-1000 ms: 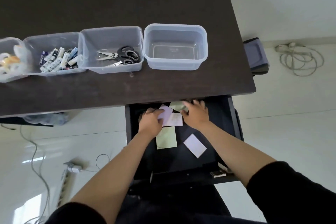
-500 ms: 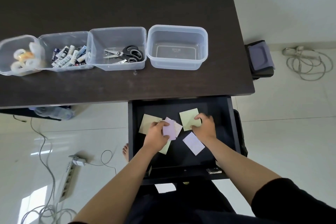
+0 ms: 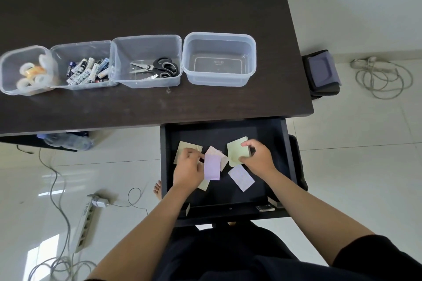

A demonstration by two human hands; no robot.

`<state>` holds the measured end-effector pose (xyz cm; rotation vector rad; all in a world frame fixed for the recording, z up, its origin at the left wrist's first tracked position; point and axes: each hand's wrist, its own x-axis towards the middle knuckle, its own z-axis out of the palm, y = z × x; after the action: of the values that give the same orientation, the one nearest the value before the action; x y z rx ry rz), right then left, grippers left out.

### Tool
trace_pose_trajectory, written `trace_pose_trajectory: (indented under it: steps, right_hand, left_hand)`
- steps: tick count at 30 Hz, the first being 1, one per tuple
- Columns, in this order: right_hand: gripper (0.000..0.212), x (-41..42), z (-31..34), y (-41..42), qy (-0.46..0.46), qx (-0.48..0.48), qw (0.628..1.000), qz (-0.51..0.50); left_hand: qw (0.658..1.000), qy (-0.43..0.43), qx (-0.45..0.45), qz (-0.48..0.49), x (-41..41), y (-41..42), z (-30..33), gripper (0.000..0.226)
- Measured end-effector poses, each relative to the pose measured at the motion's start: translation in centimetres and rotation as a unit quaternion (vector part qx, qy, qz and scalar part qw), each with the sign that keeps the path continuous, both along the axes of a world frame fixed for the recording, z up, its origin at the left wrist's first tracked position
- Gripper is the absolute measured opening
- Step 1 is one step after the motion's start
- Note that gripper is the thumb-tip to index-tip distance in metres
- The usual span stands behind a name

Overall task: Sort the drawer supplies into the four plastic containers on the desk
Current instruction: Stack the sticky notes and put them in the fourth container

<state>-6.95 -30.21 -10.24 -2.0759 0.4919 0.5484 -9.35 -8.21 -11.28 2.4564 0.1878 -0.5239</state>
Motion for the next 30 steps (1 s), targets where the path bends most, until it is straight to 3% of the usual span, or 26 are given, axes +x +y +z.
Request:
trace_pose_trajectory:
  steps: [3,6,13,18,23,30]
  right_hand:
    - [0.037,-0.7,-0.1,-0.2,-0.004,-0.001,1.0,-0.007]
    - [0.038,-1.7,-0.2,-0.3,0.004,-0.007,1.0,-0.02]
    - [0.037,-3.6,0.2,-0.5,0.007,0.001,0.999,-0.039]
    - [0.035,-3.9,1.2,0.2,-0.028,0.008,0.998,-0.057]
    - [0.035,-3.8,3.6,1.6,-0.082,0.056,0.994,-0.052]
    - [0.038,-4.0,6.2,3.4,-0.084,0.148,0.985,0.016]
  left_hand:
    - [0.996,0.05,0.039,0.055,1.8,1.1,-0.2,0.044]
    - [0.988,0.13,0.076,0.024,2.9,1.2,-0.4,0.057]
    - [0.99,0.107,0.085,0.023,2.6,0.7,-0.1,0.046]
    - [0.992,0.068,-0.018,0.104,1.7,0.4,0.7,0.04]
    - [0.967,0.046,-0.14,0.208,0.7,1.1,2.4,0.031]
    - [0.959,0.103,-0.261,0.051,-0.8,2.1,5.6,0.051]
